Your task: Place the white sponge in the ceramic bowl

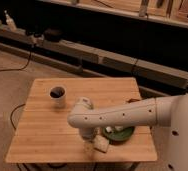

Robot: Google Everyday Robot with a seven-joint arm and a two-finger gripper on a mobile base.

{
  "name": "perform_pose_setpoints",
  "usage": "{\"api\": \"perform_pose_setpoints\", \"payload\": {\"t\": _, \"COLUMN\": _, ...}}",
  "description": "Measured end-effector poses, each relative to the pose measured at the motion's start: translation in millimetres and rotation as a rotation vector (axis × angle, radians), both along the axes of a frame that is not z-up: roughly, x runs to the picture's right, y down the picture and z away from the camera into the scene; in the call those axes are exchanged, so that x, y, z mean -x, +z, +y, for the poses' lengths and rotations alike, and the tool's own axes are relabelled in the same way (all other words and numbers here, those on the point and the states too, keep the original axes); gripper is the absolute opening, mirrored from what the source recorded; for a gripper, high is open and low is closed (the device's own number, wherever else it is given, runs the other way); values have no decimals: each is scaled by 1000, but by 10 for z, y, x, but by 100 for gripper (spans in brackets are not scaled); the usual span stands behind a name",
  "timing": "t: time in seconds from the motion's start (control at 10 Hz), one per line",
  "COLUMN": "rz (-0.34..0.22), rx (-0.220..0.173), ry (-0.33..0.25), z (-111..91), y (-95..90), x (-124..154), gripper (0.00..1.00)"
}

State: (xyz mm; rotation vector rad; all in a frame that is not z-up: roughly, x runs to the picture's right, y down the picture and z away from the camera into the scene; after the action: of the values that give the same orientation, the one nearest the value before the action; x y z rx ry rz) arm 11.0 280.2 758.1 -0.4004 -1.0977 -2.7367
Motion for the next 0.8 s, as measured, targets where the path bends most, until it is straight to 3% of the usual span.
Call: {"api": "perform_pose_setpoints", "payload": {"t": 0.8, "rz": 14, "rx": 19, "ry": -123, "z": 88, "y": 113, "x": -28, "gripper": 80}}
